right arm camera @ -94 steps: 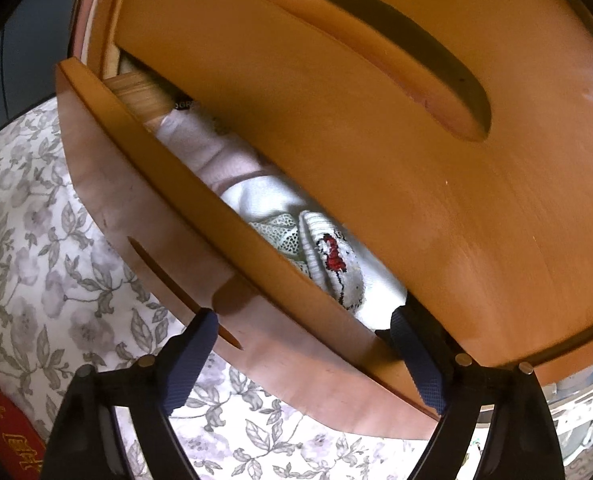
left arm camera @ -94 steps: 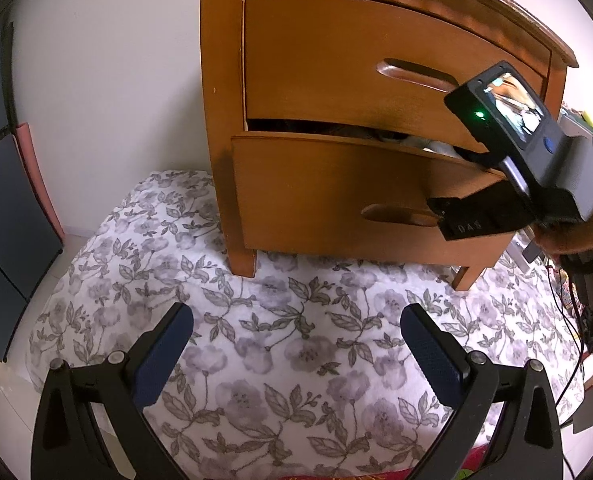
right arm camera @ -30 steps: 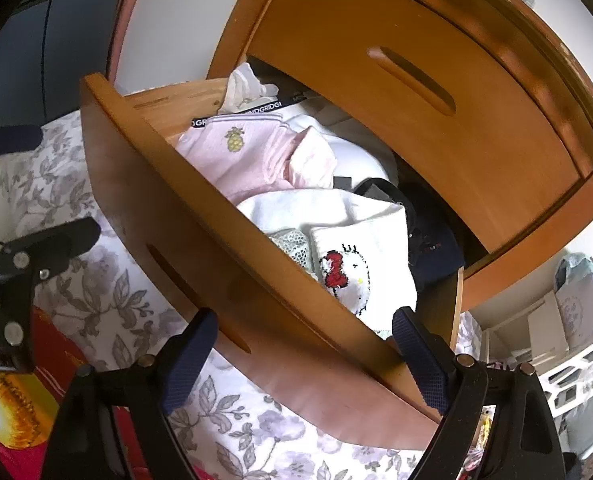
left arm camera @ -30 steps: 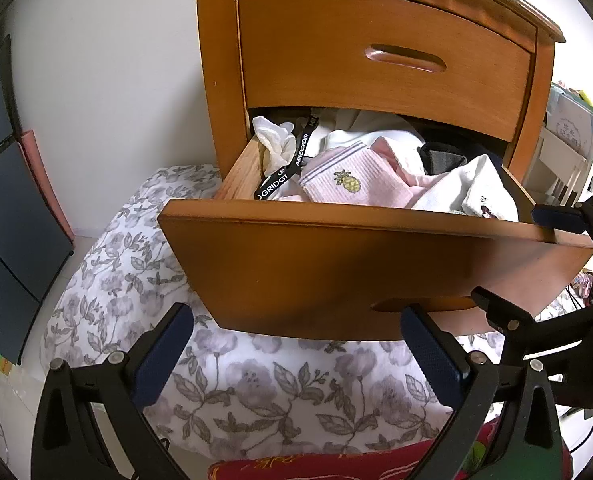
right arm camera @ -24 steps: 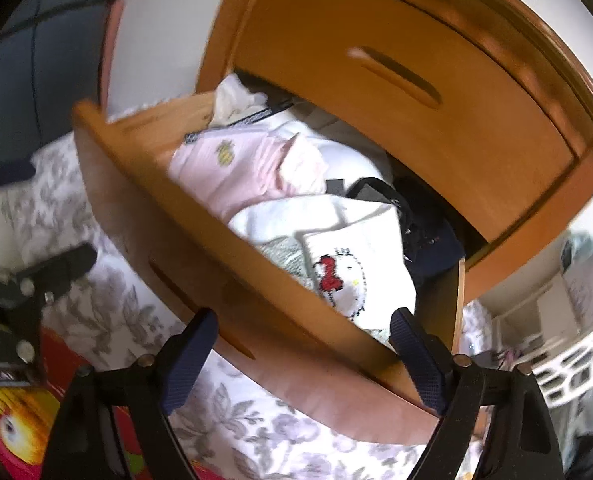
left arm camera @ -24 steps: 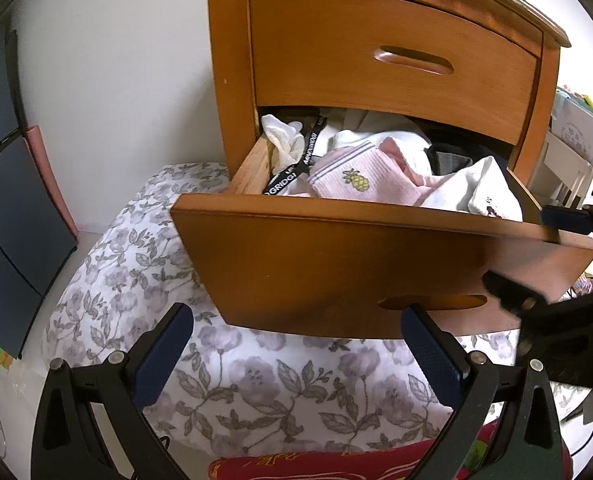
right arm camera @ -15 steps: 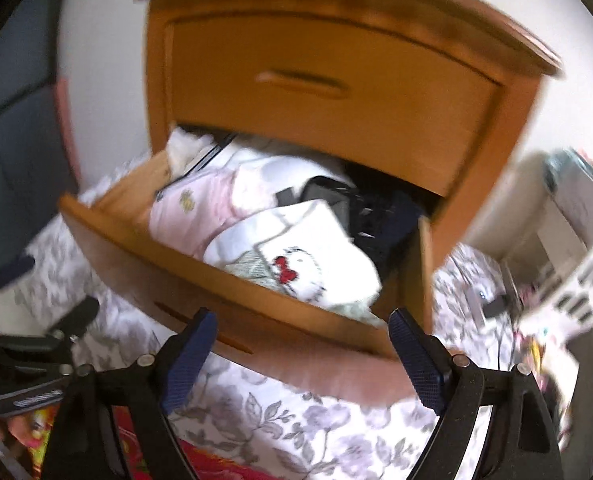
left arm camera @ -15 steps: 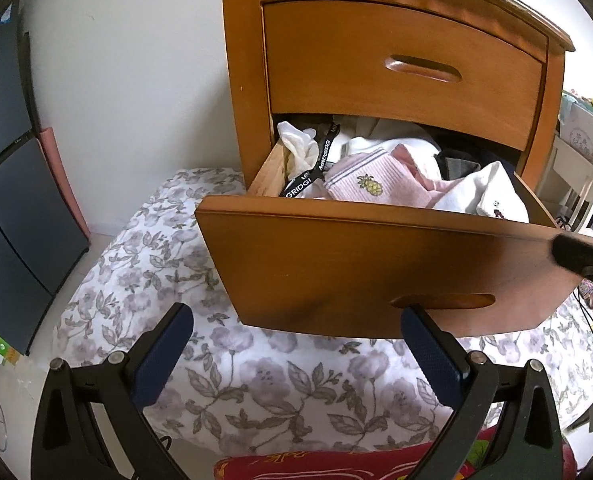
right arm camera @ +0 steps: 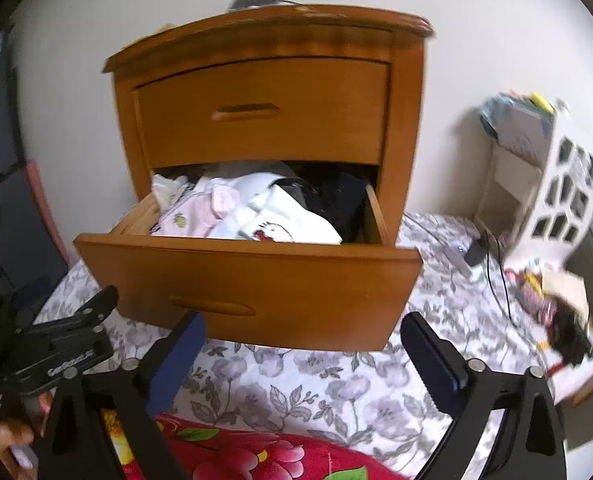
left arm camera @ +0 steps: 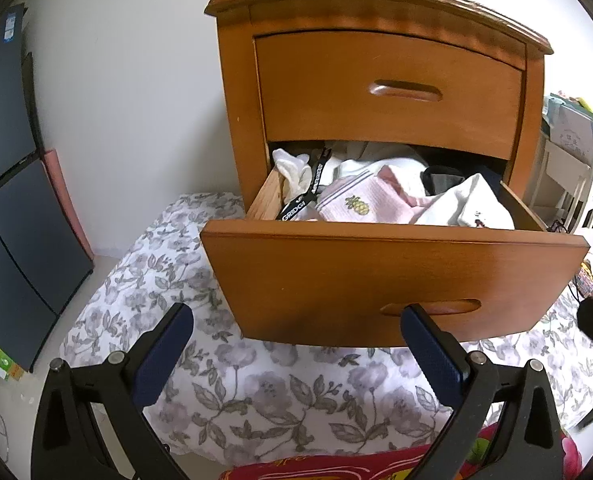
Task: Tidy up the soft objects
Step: 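Reach the left gripper into the open drawer toward the pink sock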
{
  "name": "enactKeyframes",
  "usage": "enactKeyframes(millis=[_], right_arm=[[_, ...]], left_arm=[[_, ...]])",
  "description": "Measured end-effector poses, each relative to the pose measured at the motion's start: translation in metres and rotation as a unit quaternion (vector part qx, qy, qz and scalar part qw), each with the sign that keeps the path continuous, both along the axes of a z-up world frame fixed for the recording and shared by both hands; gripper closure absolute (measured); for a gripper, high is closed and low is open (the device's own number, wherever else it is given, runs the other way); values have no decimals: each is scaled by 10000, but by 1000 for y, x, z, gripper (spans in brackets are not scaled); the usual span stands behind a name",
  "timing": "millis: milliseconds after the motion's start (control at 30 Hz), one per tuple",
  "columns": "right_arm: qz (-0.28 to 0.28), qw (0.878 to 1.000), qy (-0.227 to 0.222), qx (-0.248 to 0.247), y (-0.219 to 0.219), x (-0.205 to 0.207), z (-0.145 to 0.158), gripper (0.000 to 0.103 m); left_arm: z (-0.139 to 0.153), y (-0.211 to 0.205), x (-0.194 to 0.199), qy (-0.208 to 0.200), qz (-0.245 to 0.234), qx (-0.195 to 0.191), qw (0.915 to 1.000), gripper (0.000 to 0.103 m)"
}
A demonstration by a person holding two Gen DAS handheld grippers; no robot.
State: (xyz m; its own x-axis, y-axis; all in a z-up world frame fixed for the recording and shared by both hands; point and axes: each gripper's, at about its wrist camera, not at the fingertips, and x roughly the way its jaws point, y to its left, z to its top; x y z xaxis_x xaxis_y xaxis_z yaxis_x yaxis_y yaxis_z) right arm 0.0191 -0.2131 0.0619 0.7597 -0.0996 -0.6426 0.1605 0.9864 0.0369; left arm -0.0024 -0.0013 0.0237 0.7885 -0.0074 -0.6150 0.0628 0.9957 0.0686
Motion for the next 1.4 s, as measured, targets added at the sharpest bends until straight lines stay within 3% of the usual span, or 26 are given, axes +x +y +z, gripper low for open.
enactKeyframes(millis=[533, 767, 867, 967, 1133, 1267, 1400], right_arm=[[-79, 9987, -452, 242, -7, -3, -13, 0], [-56, 9986, -451, 253, -6, -2, -18, 0], [-129, 9983, -480, 317, -10, -4, -18, 0], [-242, 9978, -482, 387, -16, -3, -17, 0], [-268, 9978, -528, 304, -18, 6, -11, 0], [-293, 9978, -540, 268, -18, 12, -12, 0], [-304, 9981, -399, 350, -21, 16, -20, 0]], left_arm=[[17, 17, -3, -260, -156, -702, 9971, 0], [60, 21, 10, -519, -450, -788, 9945, 0], [76, 14, 31, -255, -438, -418, 9978, 0], [86, 2, 62, 275, -651, -152, 9974, 0], [81, -6, 118, 1227, -753, -518, 9882, 0], [69, -15, 148, 1640, -507, -347, 9845, 0], [46, -23, 176, 2275, -395, -526, 9716, 8]])
